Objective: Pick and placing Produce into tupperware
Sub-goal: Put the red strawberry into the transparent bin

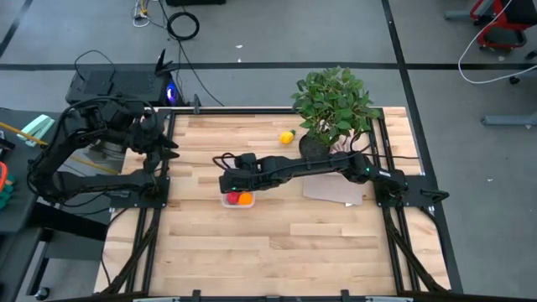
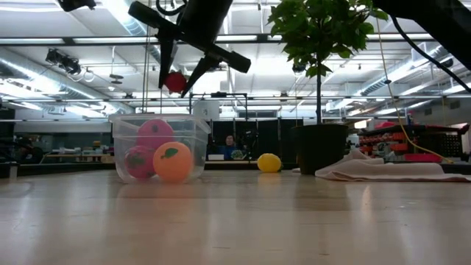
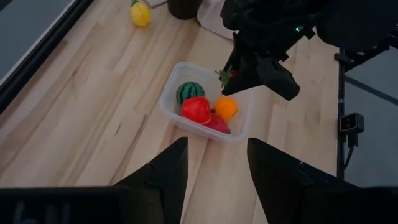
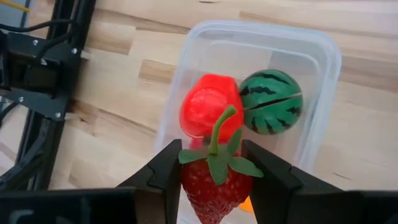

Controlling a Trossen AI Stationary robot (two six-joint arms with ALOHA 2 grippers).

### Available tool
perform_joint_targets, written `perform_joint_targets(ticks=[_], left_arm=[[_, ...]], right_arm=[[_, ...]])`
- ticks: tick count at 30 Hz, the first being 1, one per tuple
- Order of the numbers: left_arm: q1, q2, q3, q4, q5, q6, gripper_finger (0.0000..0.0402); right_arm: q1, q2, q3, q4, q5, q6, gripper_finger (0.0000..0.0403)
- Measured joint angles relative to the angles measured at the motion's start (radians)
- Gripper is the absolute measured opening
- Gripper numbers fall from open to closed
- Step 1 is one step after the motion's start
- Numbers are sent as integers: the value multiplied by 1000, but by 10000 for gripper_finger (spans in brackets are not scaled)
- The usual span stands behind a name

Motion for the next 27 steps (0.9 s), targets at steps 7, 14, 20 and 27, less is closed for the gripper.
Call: perform_joint_targets(ticks=[7,14,20,27], left_arm=[[0,0,0,0,0,2,172],[0,0,0,1,0,2,172],[0,0,0,1,0,2,172],[0,0,0,1,0,2,172]], right_arm=[[0,0,-39,4,-50,24,147],[23,1,-121,136,-78,55,148],[25,1,-133,138,-75,53,148],[24,1,-133,138,-74,47,150]])
